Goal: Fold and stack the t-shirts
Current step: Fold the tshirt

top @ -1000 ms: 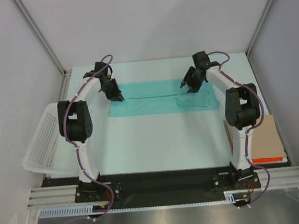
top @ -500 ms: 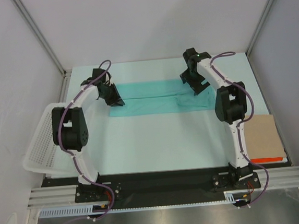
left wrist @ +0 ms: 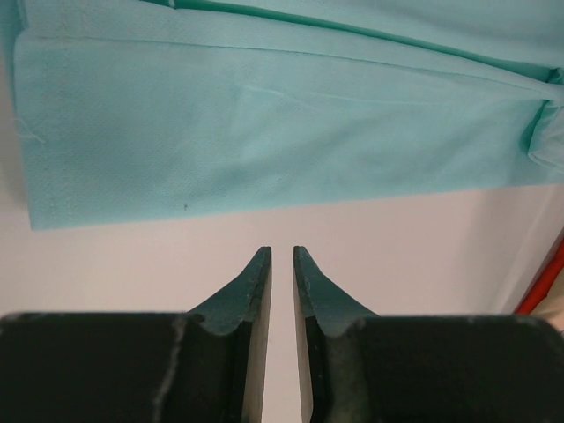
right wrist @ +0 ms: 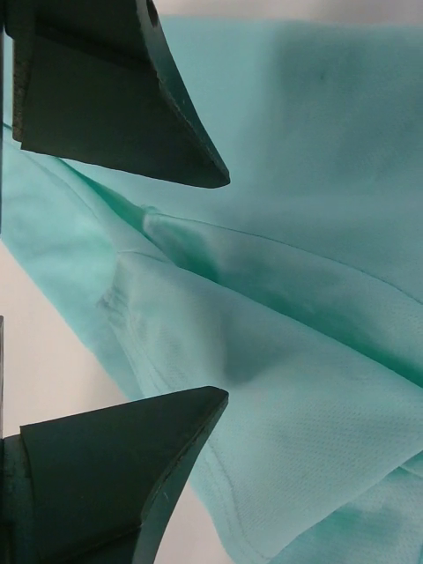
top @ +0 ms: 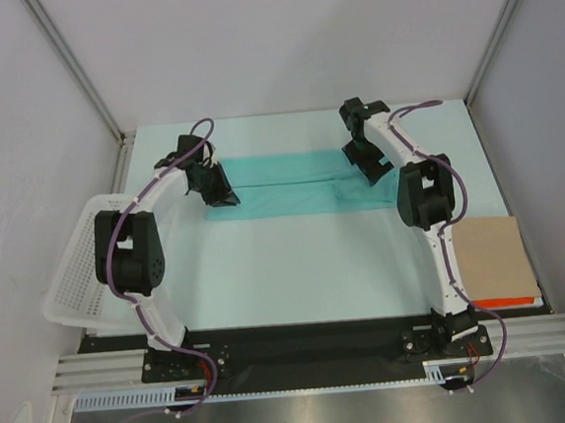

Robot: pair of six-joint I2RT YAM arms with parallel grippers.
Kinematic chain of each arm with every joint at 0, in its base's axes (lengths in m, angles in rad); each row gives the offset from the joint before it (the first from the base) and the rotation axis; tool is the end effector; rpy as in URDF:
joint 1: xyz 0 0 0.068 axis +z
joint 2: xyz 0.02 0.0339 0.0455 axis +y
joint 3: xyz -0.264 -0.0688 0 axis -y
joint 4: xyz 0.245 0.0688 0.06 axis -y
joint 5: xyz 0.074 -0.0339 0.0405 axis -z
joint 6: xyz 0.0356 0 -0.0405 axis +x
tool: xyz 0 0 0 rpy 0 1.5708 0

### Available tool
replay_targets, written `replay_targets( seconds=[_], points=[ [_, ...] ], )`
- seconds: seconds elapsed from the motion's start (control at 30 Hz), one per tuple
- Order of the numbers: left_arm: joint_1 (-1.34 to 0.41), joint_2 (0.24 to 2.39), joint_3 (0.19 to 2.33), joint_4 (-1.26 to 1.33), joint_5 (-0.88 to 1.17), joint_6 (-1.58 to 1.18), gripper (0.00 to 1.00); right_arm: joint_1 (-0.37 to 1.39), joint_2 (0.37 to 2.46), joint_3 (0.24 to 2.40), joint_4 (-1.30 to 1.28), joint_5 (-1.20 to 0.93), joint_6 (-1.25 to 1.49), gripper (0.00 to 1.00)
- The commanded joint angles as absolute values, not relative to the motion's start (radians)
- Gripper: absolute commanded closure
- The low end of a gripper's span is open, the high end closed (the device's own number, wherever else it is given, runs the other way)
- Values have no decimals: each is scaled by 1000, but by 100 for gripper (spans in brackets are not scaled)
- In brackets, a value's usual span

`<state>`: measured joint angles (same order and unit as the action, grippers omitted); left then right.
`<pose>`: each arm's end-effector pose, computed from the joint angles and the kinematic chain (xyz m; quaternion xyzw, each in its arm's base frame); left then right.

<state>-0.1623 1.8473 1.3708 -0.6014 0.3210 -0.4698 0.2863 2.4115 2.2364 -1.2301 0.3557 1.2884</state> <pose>0.3814 -0.0738 0.2135 -0.1081 0.9520 -0.2222 0.1807 0.4698 0.1254 0.2001 0.4840 0.8533 -0.0668 0.1824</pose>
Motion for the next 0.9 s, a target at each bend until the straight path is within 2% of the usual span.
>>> replay_targets(
  seconds=[0.0, 0.23, 0.43, 0.77, 0.87],
  points=[
    [-176, 1802, 1445, -630, 264, -445, 79, 287, 2471, 2278, -1267, 390, 1330, 0],
    [-202, 1813, 1489, -666, 216, -426, 78, 239, 2540, 2287, -1250, 390, 1284, 0],
    [-210, 1862, 1561, -701, 199, -420, 78, 206, 2597, 2318, -1187, 422, 1099, 0],
    [-252, 2035, 1853, -843, 152, -391, 75, 183, 2614, 2350, -960, 499, 867, 0],
    [-258, 2089, 1943, -880, 155, -387, 74, 198, 2599, 2321, -969, 489, 865, 0]
  ],
)
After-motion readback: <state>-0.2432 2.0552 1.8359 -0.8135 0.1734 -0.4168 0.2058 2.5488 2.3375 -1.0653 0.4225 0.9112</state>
